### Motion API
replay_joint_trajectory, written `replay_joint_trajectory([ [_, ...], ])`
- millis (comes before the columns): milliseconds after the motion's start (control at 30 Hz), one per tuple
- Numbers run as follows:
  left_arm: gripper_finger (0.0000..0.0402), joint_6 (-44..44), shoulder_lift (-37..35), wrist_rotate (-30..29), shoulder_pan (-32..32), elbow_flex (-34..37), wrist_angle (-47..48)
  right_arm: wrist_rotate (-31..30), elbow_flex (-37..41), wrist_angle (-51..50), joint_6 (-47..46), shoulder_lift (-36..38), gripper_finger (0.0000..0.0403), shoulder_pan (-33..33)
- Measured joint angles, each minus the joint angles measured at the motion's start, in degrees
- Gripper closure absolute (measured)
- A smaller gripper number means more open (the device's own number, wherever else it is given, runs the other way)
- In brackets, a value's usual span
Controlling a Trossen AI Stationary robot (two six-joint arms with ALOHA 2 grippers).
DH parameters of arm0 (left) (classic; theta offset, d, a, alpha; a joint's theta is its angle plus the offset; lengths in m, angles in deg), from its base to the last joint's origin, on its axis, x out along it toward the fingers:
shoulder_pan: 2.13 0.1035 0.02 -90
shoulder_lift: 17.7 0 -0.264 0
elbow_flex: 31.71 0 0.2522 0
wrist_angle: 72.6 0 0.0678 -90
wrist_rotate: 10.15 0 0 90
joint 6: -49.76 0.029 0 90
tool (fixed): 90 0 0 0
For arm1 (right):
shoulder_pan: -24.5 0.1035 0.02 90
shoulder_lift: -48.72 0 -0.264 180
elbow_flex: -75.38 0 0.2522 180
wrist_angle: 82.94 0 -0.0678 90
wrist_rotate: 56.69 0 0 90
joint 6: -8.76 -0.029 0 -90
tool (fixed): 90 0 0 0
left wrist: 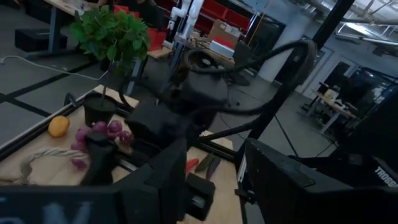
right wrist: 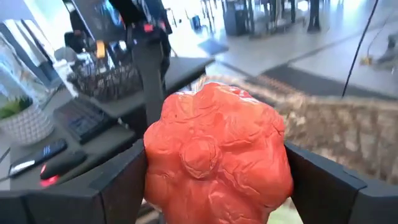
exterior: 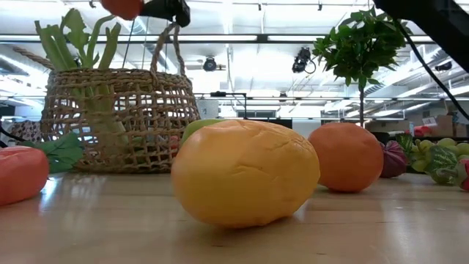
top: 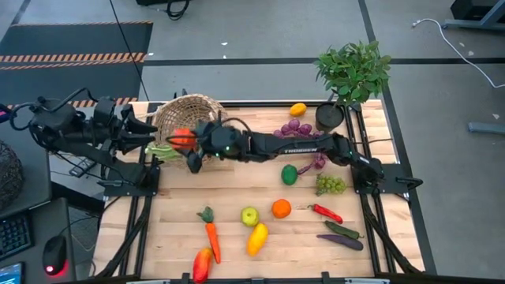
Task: Build produce basket
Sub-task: Put the orange pumpkin into the brown basket
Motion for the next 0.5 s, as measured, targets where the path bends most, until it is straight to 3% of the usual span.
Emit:
replay_joint_trajectory([
  [233, 0.023, 0.0, 1.07, -0.93, 0.0, 0.0, -0.09, 0.4, 0.0, 2.18, 6.82, 0.0, 0.0062, -4.04],
  [500, 0.023, 0.0, 1.14, -2.41, 0.0, 0.0, -0.31, 5.28, 0.0, 1.97, 5.93, 0.17, 0.0014, -7.3],
])
